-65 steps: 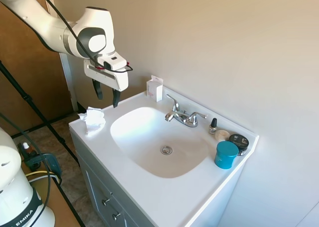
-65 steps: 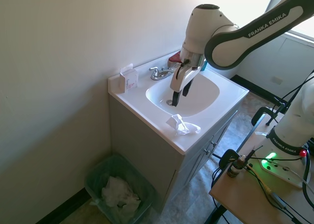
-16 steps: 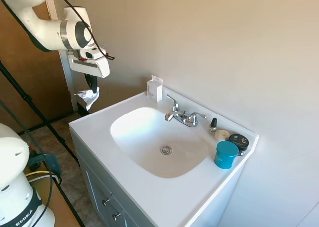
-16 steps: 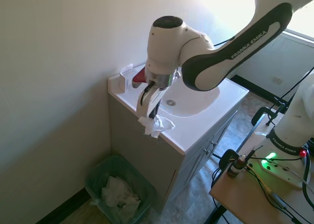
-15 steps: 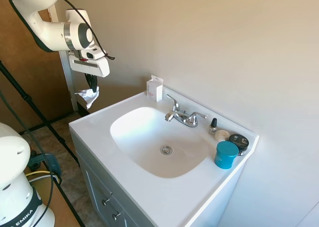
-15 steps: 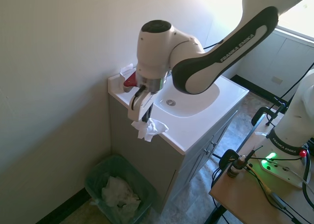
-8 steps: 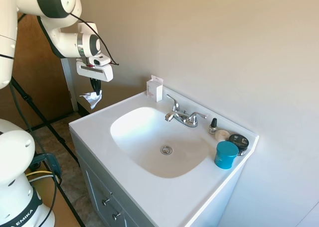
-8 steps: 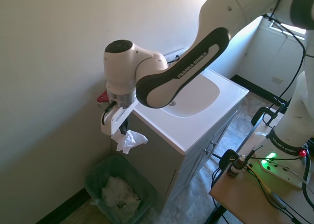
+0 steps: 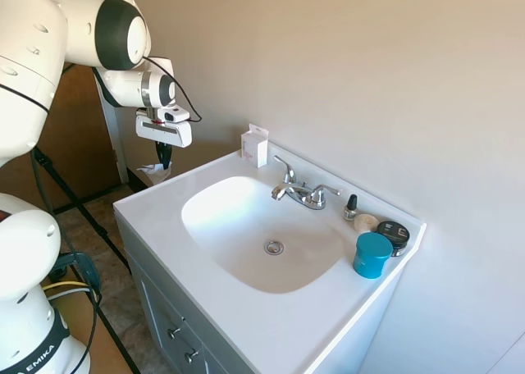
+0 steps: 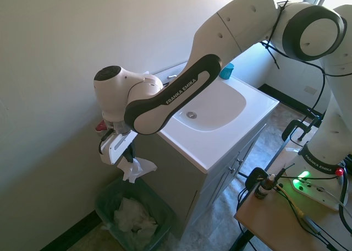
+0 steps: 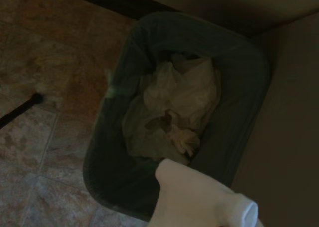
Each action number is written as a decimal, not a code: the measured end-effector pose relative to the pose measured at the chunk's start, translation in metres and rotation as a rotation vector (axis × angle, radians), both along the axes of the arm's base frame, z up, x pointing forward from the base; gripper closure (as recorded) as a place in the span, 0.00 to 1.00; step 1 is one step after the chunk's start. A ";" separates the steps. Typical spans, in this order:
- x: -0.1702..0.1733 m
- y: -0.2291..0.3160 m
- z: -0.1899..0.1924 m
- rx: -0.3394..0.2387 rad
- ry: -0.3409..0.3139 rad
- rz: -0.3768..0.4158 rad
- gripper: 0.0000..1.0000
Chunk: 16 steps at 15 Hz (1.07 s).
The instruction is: Throw the tissue in the trash bin
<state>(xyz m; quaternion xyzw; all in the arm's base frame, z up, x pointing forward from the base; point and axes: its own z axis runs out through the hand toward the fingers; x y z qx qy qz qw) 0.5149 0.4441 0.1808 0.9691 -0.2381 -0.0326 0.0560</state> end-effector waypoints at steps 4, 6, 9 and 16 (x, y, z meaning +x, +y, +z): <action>-0.002 0.000 -0.005 -0.003 0.007 0.005 0.00; -0.001 -0.001 -0.006 -0.003 0.009 0.005 0.00; 0.000 -0.004 -0.007 -0.005 0.015 0.007 0.00; 0.005 -0.014 0.014 -0.001 -0.008 -0.007 0.00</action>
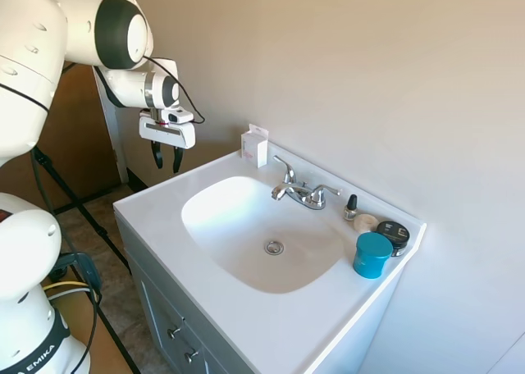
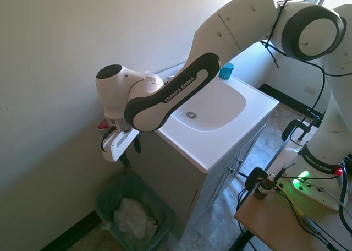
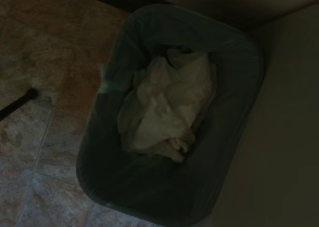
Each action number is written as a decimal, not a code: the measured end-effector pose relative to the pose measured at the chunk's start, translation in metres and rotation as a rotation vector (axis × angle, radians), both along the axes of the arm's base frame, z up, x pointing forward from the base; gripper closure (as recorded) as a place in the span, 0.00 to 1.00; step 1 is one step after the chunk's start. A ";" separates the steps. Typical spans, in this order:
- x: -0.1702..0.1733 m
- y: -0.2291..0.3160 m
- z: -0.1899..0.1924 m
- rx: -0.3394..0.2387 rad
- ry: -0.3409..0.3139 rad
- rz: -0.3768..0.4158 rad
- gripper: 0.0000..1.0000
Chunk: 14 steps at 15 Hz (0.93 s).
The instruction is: Throw the tissue in the trash bin
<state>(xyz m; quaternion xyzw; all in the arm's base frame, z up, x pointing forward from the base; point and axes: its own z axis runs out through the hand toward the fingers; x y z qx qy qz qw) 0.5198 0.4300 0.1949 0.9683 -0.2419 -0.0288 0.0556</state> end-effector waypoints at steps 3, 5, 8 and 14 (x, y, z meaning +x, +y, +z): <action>-0.009 -0.018 0.050 0.006 -0.059 -0.016 0.00; -0.025 -0.032 0.087 0.009 -0.100 -0.034 0.00; -0.047 -0.062 0.122 0.014 -0.144 -0.081 0.00; -0.052 -0.149 0.137 0.042 -0.169 -0.264 0.00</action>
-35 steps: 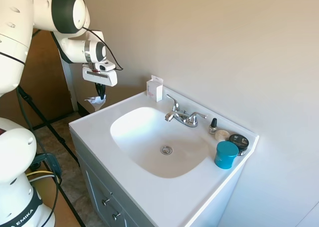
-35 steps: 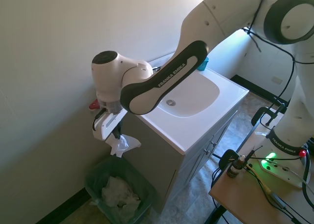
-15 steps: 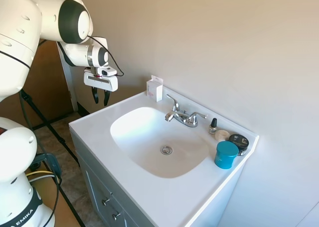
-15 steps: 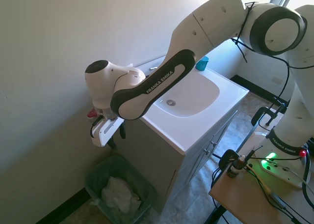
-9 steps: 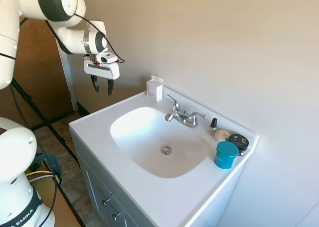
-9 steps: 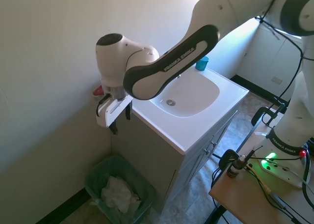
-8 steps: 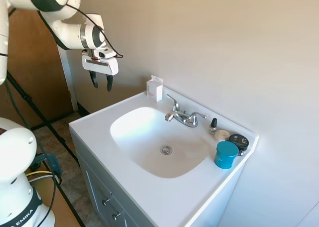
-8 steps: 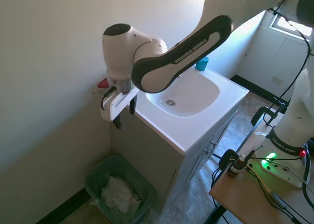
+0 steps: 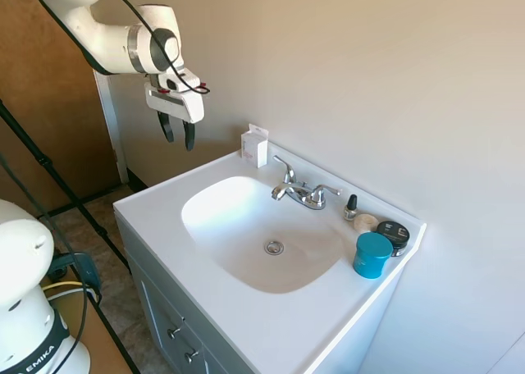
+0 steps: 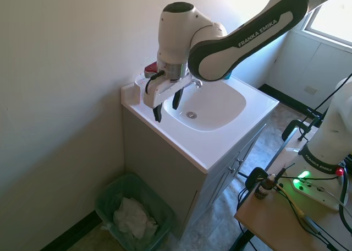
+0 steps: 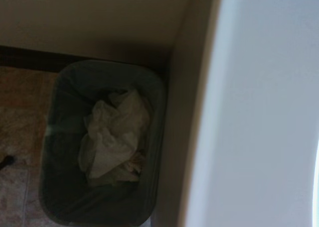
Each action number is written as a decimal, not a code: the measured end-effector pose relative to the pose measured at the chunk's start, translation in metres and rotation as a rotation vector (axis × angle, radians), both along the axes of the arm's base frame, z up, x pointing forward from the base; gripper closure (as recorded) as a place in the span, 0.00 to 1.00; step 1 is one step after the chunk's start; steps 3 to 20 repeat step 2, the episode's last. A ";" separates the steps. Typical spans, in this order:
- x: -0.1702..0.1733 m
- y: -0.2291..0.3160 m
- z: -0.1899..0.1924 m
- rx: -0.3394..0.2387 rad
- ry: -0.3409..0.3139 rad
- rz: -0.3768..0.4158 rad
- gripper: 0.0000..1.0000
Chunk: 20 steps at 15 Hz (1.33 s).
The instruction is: Throw the tissue in the trash bin
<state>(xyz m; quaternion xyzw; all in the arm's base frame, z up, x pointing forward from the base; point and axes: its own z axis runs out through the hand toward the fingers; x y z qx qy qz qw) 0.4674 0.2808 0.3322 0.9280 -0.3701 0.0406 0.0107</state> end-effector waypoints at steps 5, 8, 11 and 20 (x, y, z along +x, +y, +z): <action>0.003 -0.014 0.000 0.011 0.004 -0.038 0.00; 0.003 -0.014 0.000 0.011 0.004 -0.038 0.00; 0.003 -0.014 0.000 0.011 0.004 -0.038 0.00; 0.003 -0.014 0.000 0.011 0.004 -0.038 0.00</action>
